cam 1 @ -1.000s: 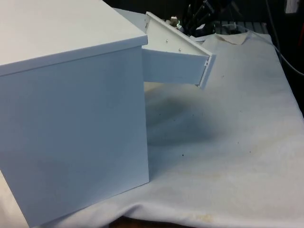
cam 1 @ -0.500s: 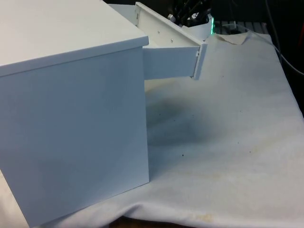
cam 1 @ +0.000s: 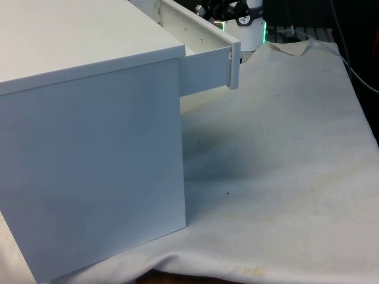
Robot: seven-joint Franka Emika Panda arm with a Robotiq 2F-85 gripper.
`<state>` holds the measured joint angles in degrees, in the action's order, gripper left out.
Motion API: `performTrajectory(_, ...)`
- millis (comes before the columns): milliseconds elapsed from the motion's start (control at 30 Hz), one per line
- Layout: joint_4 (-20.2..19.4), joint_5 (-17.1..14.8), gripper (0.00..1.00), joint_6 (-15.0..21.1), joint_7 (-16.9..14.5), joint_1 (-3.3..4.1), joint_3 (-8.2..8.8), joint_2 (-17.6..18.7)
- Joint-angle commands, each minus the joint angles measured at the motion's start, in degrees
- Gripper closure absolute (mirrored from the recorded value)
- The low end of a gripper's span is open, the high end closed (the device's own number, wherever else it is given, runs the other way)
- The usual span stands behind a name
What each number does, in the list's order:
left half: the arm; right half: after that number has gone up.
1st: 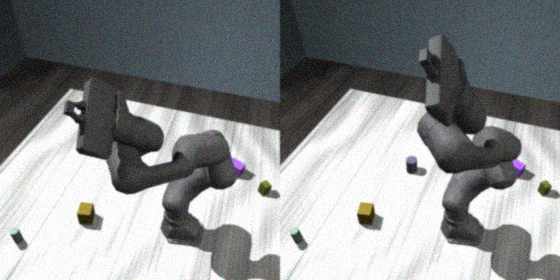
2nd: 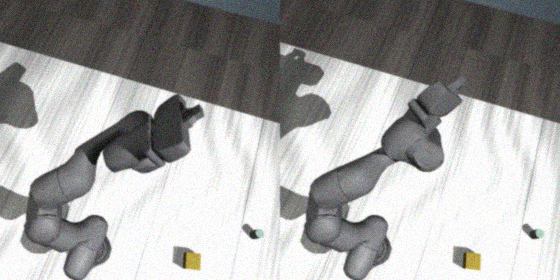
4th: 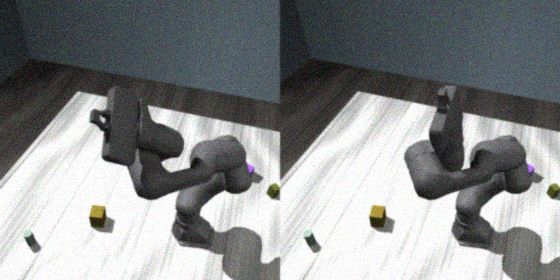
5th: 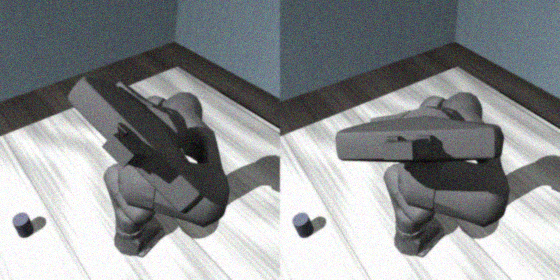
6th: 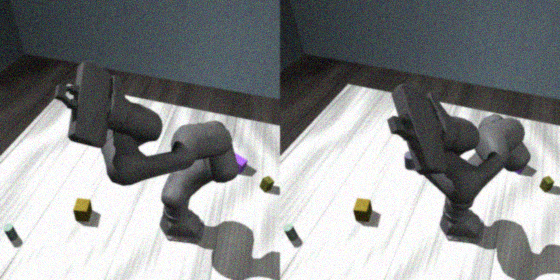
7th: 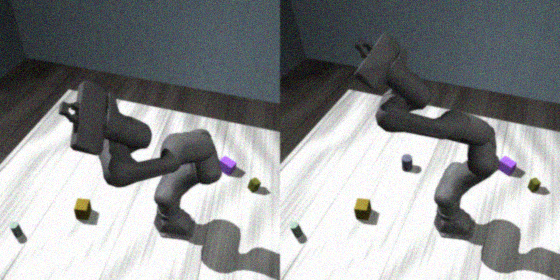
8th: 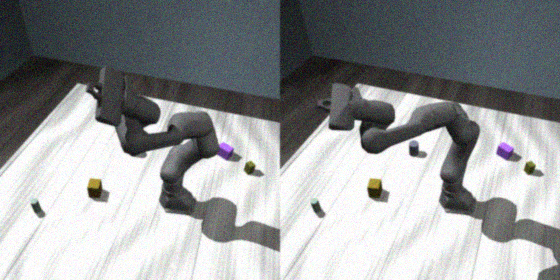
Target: Open the drawer, then close it.
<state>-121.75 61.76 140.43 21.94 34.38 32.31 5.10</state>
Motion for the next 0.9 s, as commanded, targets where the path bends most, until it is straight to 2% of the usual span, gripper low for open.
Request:
performTrajectory(0, 0.29, -1.26, 1.0, 1.38, -1.38, -0.52, 0.4, 0.29)
performTrajectory(67, 0.52, -1.72, 1.0, 1.83, -1.83, -0.52, 0.92, 0.46)
performTrajectory(100, 0.34, -0.74, 1.0, 1.09, -0.74, -0.11, 0.92, 0.23)
performTrajectory(133, 0.69, -2.01, 1.0, 2.18, -2.12, -0.57, 1.26, 0.52)
performTrajectory(367, 1.78, -3.72, 1.0, 4.93, -3.55, -0.97, 3.55, 1.72)
performTrajectory(400, 1.83, -2.81, 1.0, 4.13, -2.46, -0.4, 3.61, 1.6)
performTrajectory(433, 1.95, -4.01, 1.0, 5.27, -3.78, -0.97, 3.78, 1.89)
performTrajectory(633, 2.92, -5.44, 1.0, 7.45, -4.58, -1.26, 5.33, 3.32)
performTrajectory(667, 3.21, -4.64, 1.0, 7.1, -3.5, -0.74, 5.79, 3.5)
performTrajectory(700, 3.27, -5.84, 1.0, 8.19, -4.7, -1.38, 5.84, 3.84)
performTrajectory(867, 4.41, -7.45, 1.0, 10.08, -5.56, -1.6, 7.16, 5.44)
